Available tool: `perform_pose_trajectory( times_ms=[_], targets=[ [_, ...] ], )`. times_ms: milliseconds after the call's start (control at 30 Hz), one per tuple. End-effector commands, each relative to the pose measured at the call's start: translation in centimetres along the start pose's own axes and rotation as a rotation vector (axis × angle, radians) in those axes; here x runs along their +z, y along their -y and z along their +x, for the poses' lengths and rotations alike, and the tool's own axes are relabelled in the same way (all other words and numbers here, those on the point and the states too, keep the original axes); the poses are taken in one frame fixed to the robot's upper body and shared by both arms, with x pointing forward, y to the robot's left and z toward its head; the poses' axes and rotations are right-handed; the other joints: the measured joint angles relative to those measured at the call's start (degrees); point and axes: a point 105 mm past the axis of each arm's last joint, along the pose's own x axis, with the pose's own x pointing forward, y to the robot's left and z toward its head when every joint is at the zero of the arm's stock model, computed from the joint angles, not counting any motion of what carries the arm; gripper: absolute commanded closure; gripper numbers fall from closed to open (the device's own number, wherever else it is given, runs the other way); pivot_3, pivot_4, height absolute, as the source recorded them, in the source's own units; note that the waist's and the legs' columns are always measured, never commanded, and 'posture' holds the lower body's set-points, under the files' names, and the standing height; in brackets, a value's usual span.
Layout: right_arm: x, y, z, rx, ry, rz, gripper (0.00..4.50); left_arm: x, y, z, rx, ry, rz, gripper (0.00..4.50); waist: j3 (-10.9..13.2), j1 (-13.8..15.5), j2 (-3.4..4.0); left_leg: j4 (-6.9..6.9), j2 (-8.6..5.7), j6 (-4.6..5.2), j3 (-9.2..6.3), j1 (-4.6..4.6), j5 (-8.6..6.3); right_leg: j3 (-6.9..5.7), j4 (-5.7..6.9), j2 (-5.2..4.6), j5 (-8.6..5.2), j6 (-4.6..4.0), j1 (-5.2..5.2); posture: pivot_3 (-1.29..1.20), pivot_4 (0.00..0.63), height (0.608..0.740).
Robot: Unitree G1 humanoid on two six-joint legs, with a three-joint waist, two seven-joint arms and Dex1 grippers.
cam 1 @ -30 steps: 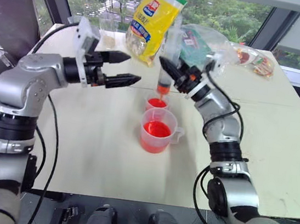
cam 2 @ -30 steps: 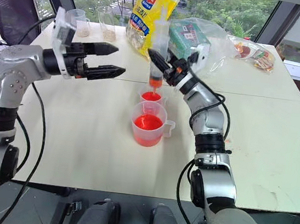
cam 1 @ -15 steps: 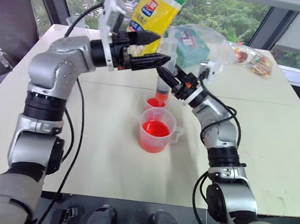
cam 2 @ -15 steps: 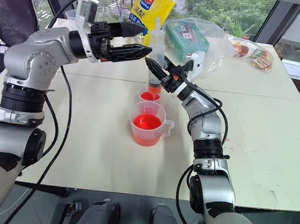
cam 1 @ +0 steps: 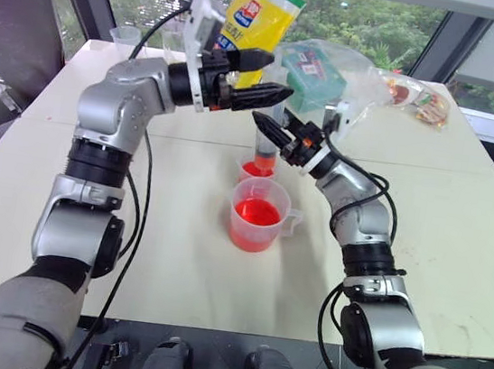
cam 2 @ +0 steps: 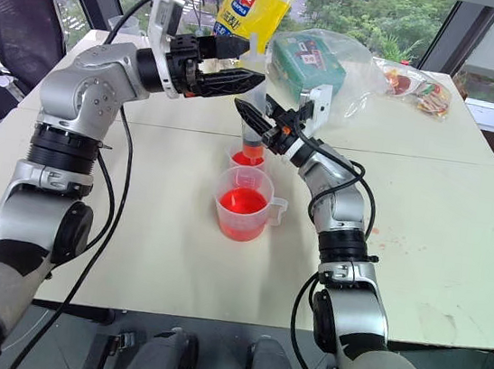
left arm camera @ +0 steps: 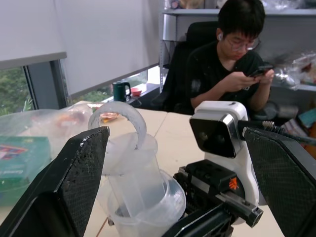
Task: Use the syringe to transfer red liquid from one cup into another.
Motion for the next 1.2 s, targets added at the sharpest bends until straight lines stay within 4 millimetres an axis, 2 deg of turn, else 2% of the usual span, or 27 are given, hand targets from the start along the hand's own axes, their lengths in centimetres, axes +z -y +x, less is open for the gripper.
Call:
perform_pose_trajectory(
  times_ms=[33, 200, 233, 467, 800, 1200],
  targets=[
    [2.2, -0.9, 0.7, 0.047, 0.056, -0.062, 3.12, 1.0, 0.6, 1.0, -0.046, 0.019, 0.032, 1.93, 0.0, 0.0, 0.00, 0.00, 0.00, 0.00, 0.00, 0.00, 0.00, 0.00, 0.00, 0.00, 0.00, 0.00, 0.00, 0.00, 0.150, 0.740],
    [2.2, -1.1, 0.7, 0.052, 0.054, -0.064, 3.12, 0.8, 0.6, 1.2, -0.053, 0.021, 0.026, 4.17, 0.0, -0.1, 0.00, -0.01, 0.01, 0.00, 0.00, 0.00, 0.00, 0.00, 0.01, 0.01, 0.00, 0.00, -0.01, 0.00, 0.150, 0.740],
    [2.2, -1.1, 0.7, 0.053, 0.054, -0.064, 3.12, 0.7, 0.6, 1.3, -0.053, 0.018, 0.026, 4.44, 0.0, 0.0, 0.00, -0.01, 0.01, 0.00, 0.00, 0.00, 0.00, 0.00, 0.01, 0.01, 0.00, 0.00, -0.01, 0.00, 0.150, 0.740],
    [3.0, -1.1, 0.7, 0.055, 0.069, -0.084, 3.12, -0.1, 0.6, 1.2, -0.054, -0.008, 0.025, 4.44, 0.0, 0.0, 0.00, 0.00, 0.00, 0.00, 0.00, 0.00, 0.00, 0.00, 0.00, 0.00, 0.00, 0.00, -0.01, 0.00, 0.150, 0.740],
    [5.8, -1.4, 0.9, 0.049, 0.144, -0.081, 3.12, -1.7, 0.9, 1.3, -0.060, -0.052, 0.005, 4.44, 0.0, 0.0, 0.00, -0.01, 0.01, 0.00, 0.00, 0.00, 0.00, 0.00, 0.01, 0.01, 0.00, 0.00, -0.01, 0.00, 0.150, 0.740],
    [6.4, -2.1, 1.8, 0.058, 0.171, -0.060, 3.12, -2.9, 1.5, 1.3, -0.071, -0.084, -0.009, 4.44, 0.0, 0.0, 0.00, -0.01, 0.00, 0.03, 0.00, 0.00, -0.02, 0.00, 0.01, 0.00, 0.00, 0.00, -0.01, 0.00, 0.150, 0.740]
  ],
)
